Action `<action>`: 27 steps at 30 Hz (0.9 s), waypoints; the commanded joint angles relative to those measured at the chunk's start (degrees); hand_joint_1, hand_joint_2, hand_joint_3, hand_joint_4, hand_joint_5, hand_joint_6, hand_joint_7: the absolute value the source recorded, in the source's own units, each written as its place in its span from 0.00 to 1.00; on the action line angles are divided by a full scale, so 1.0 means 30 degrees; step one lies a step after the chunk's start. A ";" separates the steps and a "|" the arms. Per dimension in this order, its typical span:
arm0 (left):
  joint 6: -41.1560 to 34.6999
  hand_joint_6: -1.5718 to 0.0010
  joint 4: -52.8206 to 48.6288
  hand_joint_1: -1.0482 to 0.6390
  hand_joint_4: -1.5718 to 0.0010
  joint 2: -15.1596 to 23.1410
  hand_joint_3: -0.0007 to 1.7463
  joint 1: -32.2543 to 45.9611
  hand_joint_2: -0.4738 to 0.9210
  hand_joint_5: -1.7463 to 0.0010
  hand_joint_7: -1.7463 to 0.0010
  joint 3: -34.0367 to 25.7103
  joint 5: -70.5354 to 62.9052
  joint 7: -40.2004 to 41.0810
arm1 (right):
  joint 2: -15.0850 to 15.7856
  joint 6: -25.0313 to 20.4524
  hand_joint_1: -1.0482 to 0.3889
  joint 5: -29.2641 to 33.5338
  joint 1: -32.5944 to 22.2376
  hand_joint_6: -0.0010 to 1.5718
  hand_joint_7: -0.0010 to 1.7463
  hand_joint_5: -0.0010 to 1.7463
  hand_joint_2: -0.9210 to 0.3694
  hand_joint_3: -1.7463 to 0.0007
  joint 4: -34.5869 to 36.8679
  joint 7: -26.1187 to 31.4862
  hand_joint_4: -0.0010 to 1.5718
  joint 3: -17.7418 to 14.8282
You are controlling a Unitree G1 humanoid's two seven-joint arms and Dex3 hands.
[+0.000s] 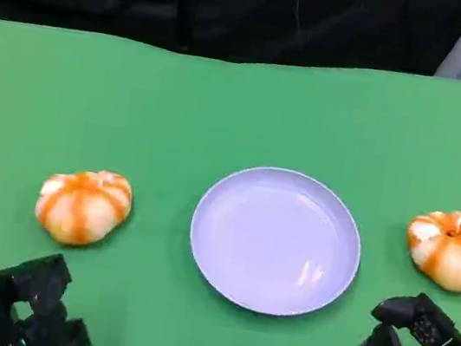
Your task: Grasp the bread from the table and place it into the plate.
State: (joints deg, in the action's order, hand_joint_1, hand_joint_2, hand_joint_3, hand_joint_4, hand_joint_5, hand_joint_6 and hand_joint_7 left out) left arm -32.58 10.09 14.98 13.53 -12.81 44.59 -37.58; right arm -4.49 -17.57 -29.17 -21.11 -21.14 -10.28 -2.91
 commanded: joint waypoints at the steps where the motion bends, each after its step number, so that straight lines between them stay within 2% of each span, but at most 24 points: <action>1: 0.0053 0.45 0.0086 0.57 0.35 0.0264 0.77 0.0057 0.73 0.00 0.01 -0.0063 -0.0135 0.0016 | 0.0079 0.0128 0.62 0.0038 -0.0131 0.53 0.81 0.99 0.29 0.38 -0.0052 0.0107 0.55 -0.0052; 11: 0.0205 0.45 0.0251 0.58 0.35 0.0227 0.77 -0.0059 0.72 0.00 0.01 0.0004 -0.0334 0.0255 | 0.0240 -0.0087 0.62 -0.0186 0.0158 0.53 0.80 0.99 0.29 0.38 -0.0055 0.0034 0.54 -0.0222; 14: 0.0898 0.46 0.0756 0.59 0.38 -0.0181 0.79 0.0030 0.71 0.00 0.04 0.0080 -0.1146 0.1161 | 0.0273 -0.0194 0.62 -0.0030 0.0261 0.53 0.81 1.00 0.29 0.38 -0.0204 0.0246 0.54 -0.0198; 17: 0.2261 0.52 0.1282 0.61 0.44 -0.0636 0.78 0.0162 0.70 0.01 0.08 0.0204 -0.2220 0.1825 | 0.0266 0.0052 0.62 0.0008 0.0368 0.53 0.81 1.00 0.29 0.38 0.0000 0.0092 0.54 -0.0227; 19: 0.4883 0.57 0.1590 0.59 0.54 -0.0783 0.74 0.0245 0.69 0.04 0.18 0.0638 -0.4457 0.2188 | 0.0293 -0.0027 0.62 -0.0050 0.0493 0.53 0.81 1.00 0.30 0.38 0.0088 0.0115 0.54 -0.0316; 20: 0.6260 0.57 0.1783 0.55 0.58 -0.0667 0.66 0.0300 0.71 0.12 0.28 0.0940 -0.5897 0.2483 | 0.0326 -0.0079 0.62 -0.0077 0.0568 0.53 0.81 1.00 0.30 0.38 0.0138 0.0112 0.54 -0.0372; 21: 0.7674 0.57 0.2046 0.51 0.62 -0.0375 0.52 0.0360 0.78 0.24 0.42 0.1302 -0.7707 0.2964 | 0.0366 -0.0118 0.62 -0.0084 0.0633 0.53 0.81 1.00 0.30 0.38 0.0183 0.0107 0.54 -0.0431; 23: 0.9208 0.53 0.2163 0.47 0.64 -0.0143 0.28 0.0427 0.91 0.42 0.63 0.1669 -0.9587 0.3427 | 0.0393 -0.0151 0.62 -0.0081 0.0690 0.53 0.82 1.00 0.30 0.38 0.0222 0.0091 0.54 -0.0494; 24: 1.1057 0.54 0.2108 0.46 0.66 0.0266 0.23 0.0260 0.94 0.46 0.67 0.1897 -1.1473 0.3869 | 0.0484 -0.0088 0.62 -0.0132 0.0741 0.53 0.82 1.00 0.29 0.37 0.0356 -0.0088 0.54 -0.0577; 27: 1.4843 0.57 0.1802 0.37 0.68 0.1162 0.13 -0.0408 0.99 0.70 0.89 0.2356 -1.6069 0.5490 | 0.0713 -0.0051 0.62 -0.0316 0.0914 0.52 0.82 1.00 0.28 0.38 0.0715 -0.0490 0.53 -0.0817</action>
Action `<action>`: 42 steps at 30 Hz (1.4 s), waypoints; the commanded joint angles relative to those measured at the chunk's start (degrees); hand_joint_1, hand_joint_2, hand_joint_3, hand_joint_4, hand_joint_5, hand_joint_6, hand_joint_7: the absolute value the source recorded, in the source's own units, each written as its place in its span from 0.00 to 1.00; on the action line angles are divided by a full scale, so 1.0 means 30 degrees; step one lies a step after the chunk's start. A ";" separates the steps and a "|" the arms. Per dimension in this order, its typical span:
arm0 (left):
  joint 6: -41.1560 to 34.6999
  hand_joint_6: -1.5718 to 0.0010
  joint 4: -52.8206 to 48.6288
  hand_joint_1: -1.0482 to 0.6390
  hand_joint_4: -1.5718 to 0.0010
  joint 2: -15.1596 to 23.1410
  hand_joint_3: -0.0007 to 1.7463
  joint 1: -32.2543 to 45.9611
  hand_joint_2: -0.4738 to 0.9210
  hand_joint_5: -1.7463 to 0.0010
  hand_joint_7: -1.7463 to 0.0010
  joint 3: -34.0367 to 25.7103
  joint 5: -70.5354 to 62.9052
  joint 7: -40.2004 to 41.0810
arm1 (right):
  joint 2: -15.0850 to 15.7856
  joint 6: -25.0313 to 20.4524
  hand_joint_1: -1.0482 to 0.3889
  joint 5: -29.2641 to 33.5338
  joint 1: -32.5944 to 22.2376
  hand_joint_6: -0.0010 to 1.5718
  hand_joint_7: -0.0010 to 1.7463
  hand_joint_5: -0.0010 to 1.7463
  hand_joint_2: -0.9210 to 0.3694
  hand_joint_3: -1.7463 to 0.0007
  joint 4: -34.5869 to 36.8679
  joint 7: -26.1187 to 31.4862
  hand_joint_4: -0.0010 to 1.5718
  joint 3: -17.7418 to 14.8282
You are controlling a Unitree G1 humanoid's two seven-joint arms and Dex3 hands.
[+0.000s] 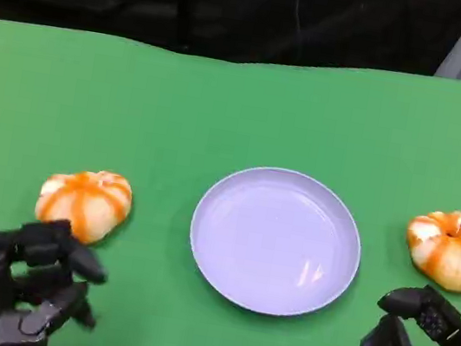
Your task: Grasp the bread from the table and place it into the plate.
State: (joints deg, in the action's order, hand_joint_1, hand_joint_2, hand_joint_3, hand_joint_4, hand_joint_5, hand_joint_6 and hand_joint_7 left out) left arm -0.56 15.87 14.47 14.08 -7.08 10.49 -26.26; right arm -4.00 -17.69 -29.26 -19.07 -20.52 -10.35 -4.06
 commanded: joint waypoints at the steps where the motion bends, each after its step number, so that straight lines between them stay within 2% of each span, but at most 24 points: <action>1: 0.4733 0.56 -0.0075 0.36 0.68 0.1696 0.12 -0.0958 1.00 0.72 0.91 0.0540 -0.6355 0.2438 | 0.0574 -0.0020 0.62 -0.0293 0.0284 0.52 0.82 1.00 0.28 0.39 0.0587 -0.0498 0.53 -0.0481; 6: 0.5827 0.61 -0.0318 0.24 0.75 0.2965 0.08 -0.2920 1.00 0.85 0.98 0.0938 -1.2211 0.5022 | 0.0603 -0.0285 0.63 -0.0588 0.0423 0.53 0.81 1.00 0.27 0.41 0.0657 -0.0599 0.53 -0.0643; 10: 0.6274 0.63 -0.1279 0.18 0.78 0.3695 0.07 -0.4314 1.00 0.88 0.99 0.1367 -1.4778 0.6471 | 0.0688 -0.0301 0.63 -0.0366 0.0395 0.52 0.81 1.00 0.27 0.41 0.0533 -0.0526 0.53 -0.0525; 14: 0.5458 0.66 -0.2076 0.13 0.84 0.4916 0.06 -0.6138 1.00 0.92 1.00 0.2319 -1.7350 0.6012 | 0.0572 -0.0304 0.63 -0.0416 0.0340 0.52 0.81 1.00 0.27 0.41 0.0395 -0.0435 0.53 -0.0478; 19: 0.4488 0.70 -0.3595 0.12 0.88 0.5634 0.01 -0.7788 0.99 0.96 1.00 0.3721 -1.8645 0.5218 | 0.0576 -0.0181 0.63 -0.0405 0.0300 0.52 0.81 1.00 0.26 0.41 0.0390 -0.0530 0.52 -0.0419; 31: 0.2063 0.75 -0.8075 0.03 0.90 0.5449 0.03 -1.0434 1.00 0.99 1.00 0.6634 -1.9710 0.4398 | 0.0419 -0.0385 0.62 -0.0412 0.0293 0.52 0.82 1.00 0.28 0.39 0.0152 -0.0085 0.53 -0.0260; 42: 0.1330 0.78 -1.2653 0.02 0.91 0.4529 0.05 -1.1849 1.00 1.00 1.00 0.8374 -1.9756 0.6202 | 0.0435 -0.0348 0.63 -0.0488 0.0509 0.52 0.82 1.00 0.29 0.38 0.0396 -0.0068 0.53 -0.0237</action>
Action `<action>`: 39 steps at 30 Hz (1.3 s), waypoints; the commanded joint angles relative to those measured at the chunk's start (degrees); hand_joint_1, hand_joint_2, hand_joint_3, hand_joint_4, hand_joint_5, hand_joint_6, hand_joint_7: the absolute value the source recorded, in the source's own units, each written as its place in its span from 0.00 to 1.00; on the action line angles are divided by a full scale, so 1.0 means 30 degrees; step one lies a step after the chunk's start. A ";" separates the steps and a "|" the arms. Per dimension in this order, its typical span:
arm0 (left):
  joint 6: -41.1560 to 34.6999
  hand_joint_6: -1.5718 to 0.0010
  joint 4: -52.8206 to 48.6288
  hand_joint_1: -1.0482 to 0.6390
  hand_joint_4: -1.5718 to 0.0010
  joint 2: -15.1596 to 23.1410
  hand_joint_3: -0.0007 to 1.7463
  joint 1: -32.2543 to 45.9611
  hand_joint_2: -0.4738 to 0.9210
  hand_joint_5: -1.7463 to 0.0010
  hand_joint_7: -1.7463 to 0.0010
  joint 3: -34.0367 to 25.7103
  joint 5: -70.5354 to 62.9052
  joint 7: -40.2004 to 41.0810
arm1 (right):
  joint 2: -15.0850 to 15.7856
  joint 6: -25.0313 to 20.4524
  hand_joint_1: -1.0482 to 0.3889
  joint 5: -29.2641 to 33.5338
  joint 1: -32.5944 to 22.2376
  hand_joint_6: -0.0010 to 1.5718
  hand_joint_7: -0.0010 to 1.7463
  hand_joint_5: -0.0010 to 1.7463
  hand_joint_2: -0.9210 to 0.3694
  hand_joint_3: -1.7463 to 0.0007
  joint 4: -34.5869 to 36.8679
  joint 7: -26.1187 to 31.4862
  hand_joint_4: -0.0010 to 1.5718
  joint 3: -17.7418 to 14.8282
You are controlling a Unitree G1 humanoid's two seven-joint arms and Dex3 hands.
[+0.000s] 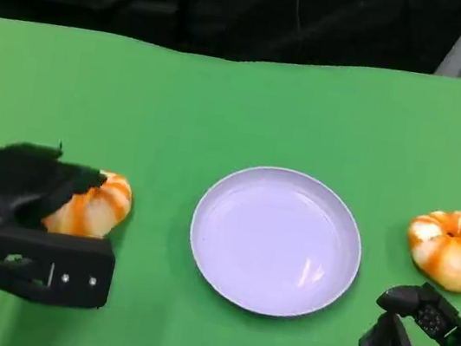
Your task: Grasp the bread from the table and place it into the plate.
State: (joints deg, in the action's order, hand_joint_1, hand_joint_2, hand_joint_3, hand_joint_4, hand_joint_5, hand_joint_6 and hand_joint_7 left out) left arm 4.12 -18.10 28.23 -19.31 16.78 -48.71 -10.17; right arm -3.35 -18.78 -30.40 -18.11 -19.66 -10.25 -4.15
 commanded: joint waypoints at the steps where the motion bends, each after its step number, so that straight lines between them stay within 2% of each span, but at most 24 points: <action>1: -0.0243 0.79 -0.1538 0.02 0.91 -0.0078 0.05 -0.0818 1.00 1.00 1.00 0.0522 0.0001 0.0953 | 0.0219 0.0043 0.63 -0.0108 0.0217 0.51 0.82 1.00 0.28 0.38 0.0160 -0.0128 0.53 -0.0215; 6: 0.0025 0.79 -0.4238 0.03 0.91 -0.0813 0.05 -0.1878 1.00 1.00 1.00 0.1013 0.0371 0.2226 | 0.0116 0.0101 0.63 0.0055 0.0844 0.51 0.82 1.00 0.29 0.38 0.0982 0.0079 0.53 -0.0358; 10: 0.0287 0.79 -0.5053 0.03 0.91 -0.0841 0.05 -0.2232 1.00 1.00 1.00 0.1312 0.0632 0.2795 | 0.0109 0.0183 0.62 0.0143 0.0911 0.51 0.83 1.00 0.29 0.38 0.1103 0.0084 0.53 -0.0350; 14: 0.0453 0.79 -0.6446 0.05 0.93 -0.1181 0.05 -0.3063 1.00 1.00 1.00 0.1630 0.0876 0.3343 | -0.0054 0.0932 0.64 0.0499 0.1383 0.51 0.83 1.00 0.30 0.38 0.2530 -0.0100 0.53 -0.0458; 25: 0.1383 0.79 -0.8943 0.07 0.92 -0.1740 0.06 -0.3970 1.00 0.99 0.99 0.2197 0.1422 0.4880 | -0.0132 0.2015 0.63 0.0755 0.1571 0.53 0.83 1.00 0.33 0.33 0.4080 -0.0793 0.55 -0.0583; 30: 0.1801 0.78 -0.9762 0.08 0.91 -0.1762 0.05 -0.4319 1.00 0.99 0.99 0.2465 0.1562 0.5139 | -0.0239 0.2223 0.64 0.0810 0.1621 0.53 0.83 1.00 0.33 0.33 0.4232 -0.0937 0.55 -0.0637; 39: 0.2465 0.74 -1.1396 0.09 0.82 -0.1845 0.06 -0.4790 1.00 0.97 0.98 0.3006 0.1639 0.5947 | -0.0419 0.2149 0.63 0.1002 0.1314 0.54 0.81 1.00 0.33 0.35 0.3835 -0.0804 0.54 -0.0570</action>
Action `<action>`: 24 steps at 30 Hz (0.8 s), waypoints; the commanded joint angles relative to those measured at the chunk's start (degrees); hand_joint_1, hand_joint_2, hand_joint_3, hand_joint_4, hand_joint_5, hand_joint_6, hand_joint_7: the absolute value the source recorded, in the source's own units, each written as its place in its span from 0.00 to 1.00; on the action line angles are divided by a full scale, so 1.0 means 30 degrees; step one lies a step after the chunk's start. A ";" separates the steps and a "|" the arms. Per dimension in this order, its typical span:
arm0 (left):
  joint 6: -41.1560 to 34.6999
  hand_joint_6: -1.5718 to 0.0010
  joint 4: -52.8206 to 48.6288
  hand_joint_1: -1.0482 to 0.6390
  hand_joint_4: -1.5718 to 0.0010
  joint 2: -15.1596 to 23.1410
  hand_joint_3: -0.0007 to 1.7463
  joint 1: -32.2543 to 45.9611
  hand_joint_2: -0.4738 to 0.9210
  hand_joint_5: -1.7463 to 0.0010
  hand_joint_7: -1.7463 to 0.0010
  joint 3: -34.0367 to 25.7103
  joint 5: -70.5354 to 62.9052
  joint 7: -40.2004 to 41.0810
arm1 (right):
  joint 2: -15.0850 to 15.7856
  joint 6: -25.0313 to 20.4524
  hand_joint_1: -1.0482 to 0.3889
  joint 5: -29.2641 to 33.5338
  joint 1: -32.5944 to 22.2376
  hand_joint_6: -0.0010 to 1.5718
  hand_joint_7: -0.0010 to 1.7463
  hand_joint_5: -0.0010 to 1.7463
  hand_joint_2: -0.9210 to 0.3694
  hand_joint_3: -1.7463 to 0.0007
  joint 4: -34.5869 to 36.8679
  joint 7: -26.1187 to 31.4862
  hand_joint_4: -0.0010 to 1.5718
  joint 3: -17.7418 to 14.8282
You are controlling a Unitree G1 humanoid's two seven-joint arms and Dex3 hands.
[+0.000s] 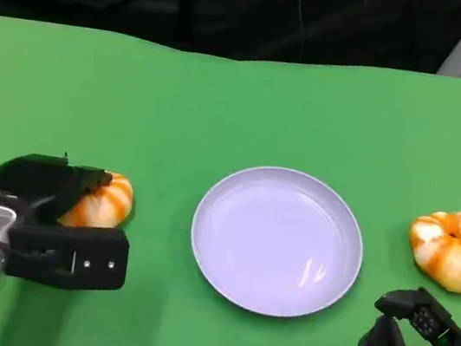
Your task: Grasp the bread from the table and place it into the plate.
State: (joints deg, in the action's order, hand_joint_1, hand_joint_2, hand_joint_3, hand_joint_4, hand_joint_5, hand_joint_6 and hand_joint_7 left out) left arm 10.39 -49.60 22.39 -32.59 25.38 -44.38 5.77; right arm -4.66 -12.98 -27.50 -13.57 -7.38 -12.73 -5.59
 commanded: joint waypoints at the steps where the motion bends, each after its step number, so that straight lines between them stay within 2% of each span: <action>1: 0.0521 0.74 -0.1145 0.09 0.82 0.0058 0.06 -0.0407 1.00 0.97 0.98 0.0143 0.0256 0.0773 | -0.0002 0.0218 0.63 0.0033 -0.0226 0.54 0.81 1.00 0.32 0.36 -0.0278 0.0002 0.54 -0.0096; 7: 0.1342 0.72 -0.2694 0.13 0.79 -0.0249 0.06 -0.0781 1.00 0.97 0.99 0.0191 0.0389 0.1746 | -0.0054 0.0258 0.62 0.0077 -0.0285 0.54 0.80 0.99 0.30 0.39 -0.0310 -0.0027 0.53 -0.0094; 9: 0.1570 0.67 -0.2838 0.34 0.71 -0.0395 0.08 -0.0679 1.00 0.95 0.97 0.0084 0.0463 0.2555 | -0.0096 0.0346 0.62 0.0097 -0.0285 0.54 0.80 1.00 0.30 0.39 -0.0269 -0.0050 0.53 -0.0088; 11: 0.1607 0.63 -0.2960 0.45 0.64 -0.0630 0.10 -0.0570 1.00 0.94 0.96 -0.0095 0.0666 0.3321 | -0.0136 0.0350 0.62 0.0104 -0.0288 0.54 0.80 1.00 0.31 0.39 -0.0271 -0.0008 0.53 -0.0093; 12: 0.1607 0.58 -0.3014 0.51 0.55 -0.0785 0.12 -0.0519 1.00 0.91 0.95 -0.0234 0.0867 0.3620 | -0.0158 0.0339 0.62 0.0103 -0.0289 0.54 0.80 1.00 0.31 0.39 -0.0276 0.0019 0.53 -0.0098; 14: 0.1646 0.51 -0.3094 0.54 0.43 -0.0929 0.15 -0.0497 1.00 0.86 0.94 -0.0346 0.1175 0.3915 | -0.0196 0.0289 0.62 0.0105 -0.0294 0.54 0.79 1.00 0.31 0.39 -0.0325 0.0074 0.53 -0.0089; 17: 0.2199 0.35 -0.3199 0.58 0.34 -0.1151 0.12 -0.0347 1.00 0.82 0.91 -0.0838 0.1993 0.4556 | -0.0202 0.0271 0.61 0.0192 -0.0345 0.54 0.79 0.99 0.31 0.39 -0.0455 0.0117 0.54 -0.0033; 19: 0.2410 0.29 -0.3172 0.58 0.29 -0.1166 0.12 -0.0288 1.00 0.81 0.90 -0.0964 0.2263 0.4821 | -0.0201 0.0270 0.61 0.0208 -0.0383 0.54 0.79 0.99 0.30 0.39 -0.0526 0.0095 0.54 -0.0016; 21: 0.2572 0.22 -0.3009 0.59 0.38 -0.1126 0.19 -0.0231 0.99 0.40 0.90 -0.1076 0.2491 0.5033 | -0.0170 0.0183 0.61 0.0149 -0.0398 0.54 0.79 0.99 0.30 0.39 -0.0600 0.0063 0.54 -0.0024; 22: 0.2682 0.21 -0.2837 0.59 0.43 -0.1080 0.23 -0.0209 0.97 0.24 0.89 -0.1152 0.2593 0.5161 | -0.0164 0.0148 0.61 0.0115 -0.0402 0.54 0.80 0.99 0.30 0.39 -0.0627 0.0053 0.54 -0.0033; 23: 0.2755 0.24 -0.2731 0.59 0.46 -0.1046 0.30 -0.0200 0.93 0.12 0.78 -0.1192 0.2648 0.5241 | -0.0161 0.0130 0.61 0.0095 -0.0405 0.54 0.80 0.99 0.30 0.39 -0.0641 0.0047 0.54 -0.0038; 24: 0.2948 0.32 -0.2594 0.59 0.47 -0.1025 0.36 -0.0186 0.89 0.06 0.62 -0.1309 0.2776 0.5354 | -0.0168 0.0124 0.61 0.0089 -0.0400 0.54 0.80 0.99 0.30 0.40 -0.0636 0.0064 0.54 -0.0051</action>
State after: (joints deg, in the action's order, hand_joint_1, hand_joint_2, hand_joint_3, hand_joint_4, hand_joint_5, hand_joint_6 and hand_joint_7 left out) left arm 17.85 -58.55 18.62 -33.88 22.32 -37.32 20.68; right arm -5.34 -12.73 -26.95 -14.30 -8.40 -12.72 -5.44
